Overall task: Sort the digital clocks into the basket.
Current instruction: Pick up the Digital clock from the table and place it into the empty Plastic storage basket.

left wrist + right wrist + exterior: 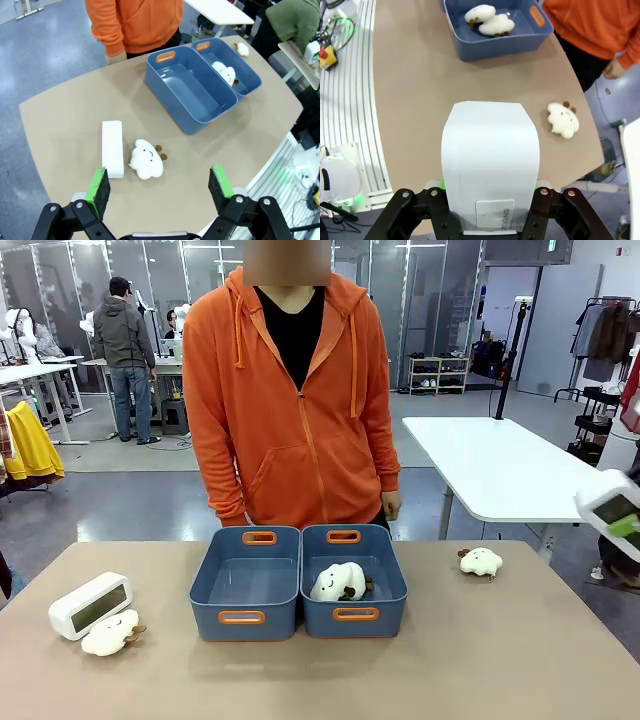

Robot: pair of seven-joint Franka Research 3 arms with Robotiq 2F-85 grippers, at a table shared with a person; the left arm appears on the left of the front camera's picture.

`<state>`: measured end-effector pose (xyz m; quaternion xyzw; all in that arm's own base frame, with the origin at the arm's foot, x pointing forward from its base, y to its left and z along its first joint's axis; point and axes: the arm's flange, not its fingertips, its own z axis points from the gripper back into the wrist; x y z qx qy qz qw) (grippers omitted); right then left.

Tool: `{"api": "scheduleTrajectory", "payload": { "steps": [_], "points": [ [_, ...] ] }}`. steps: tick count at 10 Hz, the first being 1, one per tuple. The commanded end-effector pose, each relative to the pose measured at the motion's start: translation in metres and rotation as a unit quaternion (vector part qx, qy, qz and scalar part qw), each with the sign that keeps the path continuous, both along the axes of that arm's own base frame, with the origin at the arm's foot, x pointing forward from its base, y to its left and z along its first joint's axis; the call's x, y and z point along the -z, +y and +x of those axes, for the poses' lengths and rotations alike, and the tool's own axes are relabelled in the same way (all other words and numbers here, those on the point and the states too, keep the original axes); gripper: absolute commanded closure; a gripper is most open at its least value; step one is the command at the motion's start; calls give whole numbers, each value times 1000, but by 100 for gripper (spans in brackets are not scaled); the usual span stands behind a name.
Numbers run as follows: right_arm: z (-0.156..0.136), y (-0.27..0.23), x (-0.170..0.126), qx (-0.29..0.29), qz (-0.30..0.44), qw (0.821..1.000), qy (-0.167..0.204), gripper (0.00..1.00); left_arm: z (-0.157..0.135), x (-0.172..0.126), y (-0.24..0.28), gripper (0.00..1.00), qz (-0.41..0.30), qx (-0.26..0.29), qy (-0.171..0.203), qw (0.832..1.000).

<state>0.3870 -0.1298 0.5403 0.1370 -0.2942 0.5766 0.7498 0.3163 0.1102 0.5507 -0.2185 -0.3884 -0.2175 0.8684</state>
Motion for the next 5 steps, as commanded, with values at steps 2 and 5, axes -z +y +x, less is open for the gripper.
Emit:
{"api": "scheduleTrajectory", "payload": {
  "steps": [2,5],
  "points": [
    [17,157,-39,-59,-47,996,-47,100,0,0,0,0,-5,7,-1,1000],
    [17,310,-42,-56,-72,993,-73,100,0,0,0,0,-5,7,-1,1000]
  ]
}}
